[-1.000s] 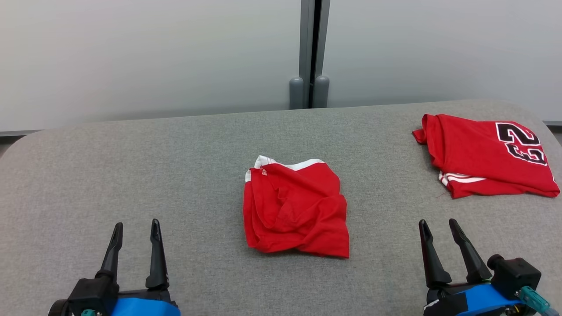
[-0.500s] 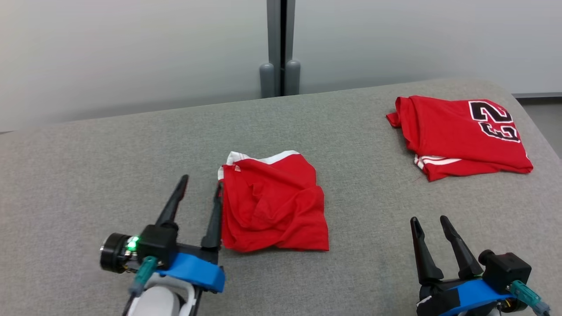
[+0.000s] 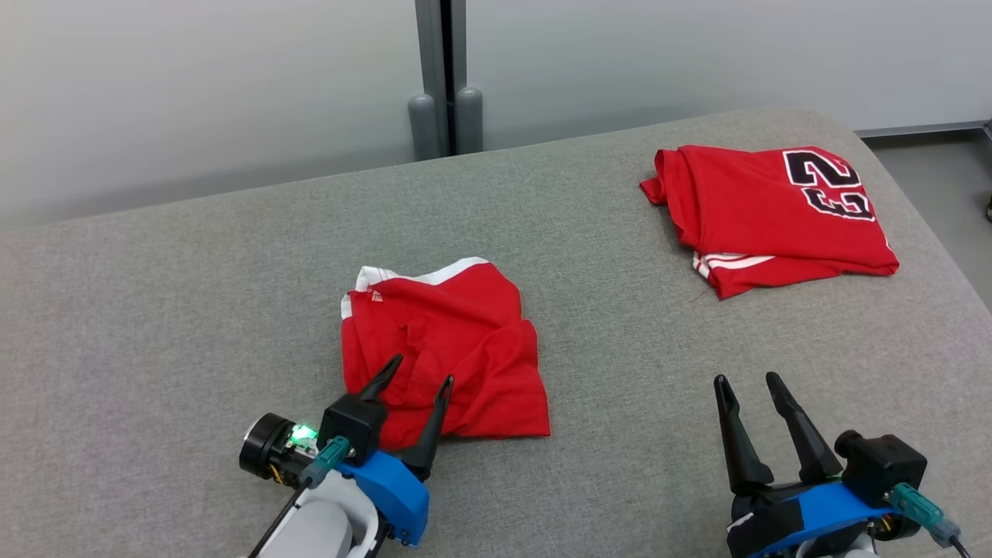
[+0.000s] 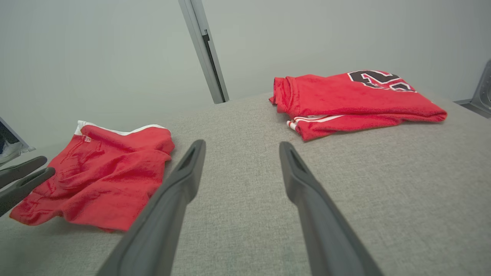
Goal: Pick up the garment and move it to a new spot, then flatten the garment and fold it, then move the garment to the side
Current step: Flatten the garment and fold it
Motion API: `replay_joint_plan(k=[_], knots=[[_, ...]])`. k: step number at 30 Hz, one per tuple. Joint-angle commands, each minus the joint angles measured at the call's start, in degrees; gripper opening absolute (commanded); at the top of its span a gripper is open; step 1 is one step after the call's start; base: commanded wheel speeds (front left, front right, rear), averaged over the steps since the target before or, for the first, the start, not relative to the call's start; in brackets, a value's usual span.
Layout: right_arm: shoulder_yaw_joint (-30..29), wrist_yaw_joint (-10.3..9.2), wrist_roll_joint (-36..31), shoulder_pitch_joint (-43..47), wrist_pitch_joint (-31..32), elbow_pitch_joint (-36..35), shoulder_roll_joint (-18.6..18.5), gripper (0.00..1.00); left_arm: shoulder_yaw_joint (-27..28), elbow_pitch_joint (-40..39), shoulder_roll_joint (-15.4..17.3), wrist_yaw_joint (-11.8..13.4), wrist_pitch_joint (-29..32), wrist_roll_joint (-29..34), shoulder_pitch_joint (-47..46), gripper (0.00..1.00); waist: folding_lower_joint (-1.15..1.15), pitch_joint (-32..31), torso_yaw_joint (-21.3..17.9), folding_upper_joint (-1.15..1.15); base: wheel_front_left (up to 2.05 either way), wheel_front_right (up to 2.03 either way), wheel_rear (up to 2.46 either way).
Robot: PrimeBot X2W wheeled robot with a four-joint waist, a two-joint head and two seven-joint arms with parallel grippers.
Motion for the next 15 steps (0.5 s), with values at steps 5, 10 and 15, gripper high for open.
replay_joint_plan(k=[5, 10, 15], knots=[[0.0, 0.03, 0.3, -1.0, -0.2, 0.4, -0.3, 1.0, -3.0, 5.3, 0.7, -0.1, -0.1, -3.2, -3.9, 1.0, -0.01, 0.5, -0.8, -0.01, 0.0, 0.0, 0.0], [0.2, 0.03, 0.4, -1.0, -0.2, 0.8, -0.3, 1.0, -5.2, 10.1, 0.5, -0.1, -0.1, -5.9, -6.2, 1.0, -0.01, 0.5, -1.5, -0.01, 0.0, 0.0, 0.0], [0.1, 0.03, 0.7, -0.9, -0.2, 1.0, -0.4, 1.0, -8.5, 11.9, 0.1, -0.1, -0.1, -9.5, -6.8, 0.5, -0.01, 0.2, -1.6, -0.01, 0.0, 0.0, 0.0]])
